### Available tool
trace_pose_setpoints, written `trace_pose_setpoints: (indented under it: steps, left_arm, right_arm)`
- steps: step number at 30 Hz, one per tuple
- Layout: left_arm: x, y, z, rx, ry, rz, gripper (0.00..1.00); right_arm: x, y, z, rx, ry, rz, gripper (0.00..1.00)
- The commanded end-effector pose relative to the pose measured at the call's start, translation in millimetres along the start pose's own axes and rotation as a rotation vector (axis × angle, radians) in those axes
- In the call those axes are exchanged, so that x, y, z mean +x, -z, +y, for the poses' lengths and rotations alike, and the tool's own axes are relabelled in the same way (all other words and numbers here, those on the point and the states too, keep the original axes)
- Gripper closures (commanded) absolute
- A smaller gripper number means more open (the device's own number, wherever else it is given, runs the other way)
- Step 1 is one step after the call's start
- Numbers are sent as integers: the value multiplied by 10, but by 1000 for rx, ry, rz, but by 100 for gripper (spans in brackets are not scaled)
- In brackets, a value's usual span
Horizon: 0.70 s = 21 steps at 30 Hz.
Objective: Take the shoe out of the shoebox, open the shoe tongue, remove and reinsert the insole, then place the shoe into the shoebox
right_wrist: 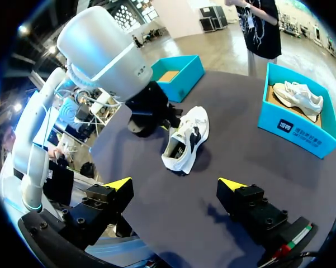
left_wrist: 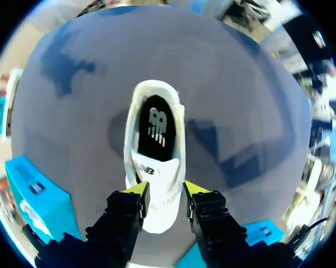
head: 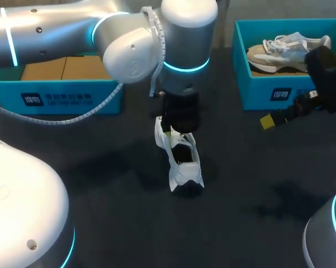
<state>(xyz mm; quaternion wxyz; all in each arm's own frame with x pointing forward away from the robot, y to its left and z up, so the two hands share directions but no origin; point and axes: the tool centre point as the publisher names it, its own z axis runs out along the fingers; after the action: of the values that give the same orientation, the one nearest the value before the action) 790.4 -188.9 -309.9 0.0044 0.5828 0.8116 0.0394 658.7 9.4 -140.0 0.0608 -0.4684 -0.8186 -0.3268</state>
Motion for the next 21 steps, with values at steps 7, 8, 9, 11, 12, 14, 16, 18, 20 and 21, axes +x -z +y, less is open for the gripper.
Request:
trace_pose_setpoints:
  steps: [7,8,9,11,12,14,16,18,20,21]
  left_arm:
    - [195,204,61,55,497,-78,24]
    - [218,215,59,48,523,-74,24]
    - [245,220,57,62,556,-74,20]
    - [299,239,45,44,600,-50,2]
    - [336,247,36,50,629,-43,0]
    - [426,277,15,44,697,-40,0]
    - [503,310,-29,68,719,-83,0]
    - [503,310,-29,68,719,-83,0]
    - [503,310,-29,68,719,-83,0]
    - [503,310,-29,68,719,-83,0]
  right_arm:
    - [-2,-19,26,5,-3,-1,0]
    - [-2,-19,26,5,-3,-1,0]
    - [-2,-19,26,5,-3,-1,0]
    - [-2,-19,26,5,-3,-1,0]
    - [-2,-19,26,5,-3,-1,0]
    - [-2,-19,26,5,-3,-1,0]
    - [-2,-19,26,5,-3,-1,0]
    - [-2,-19,26,5,-3,-1,0]
    - [-2,-19,26,5,-3,-1,0]
    - [-2,-19,26,5,-3,-1,0]
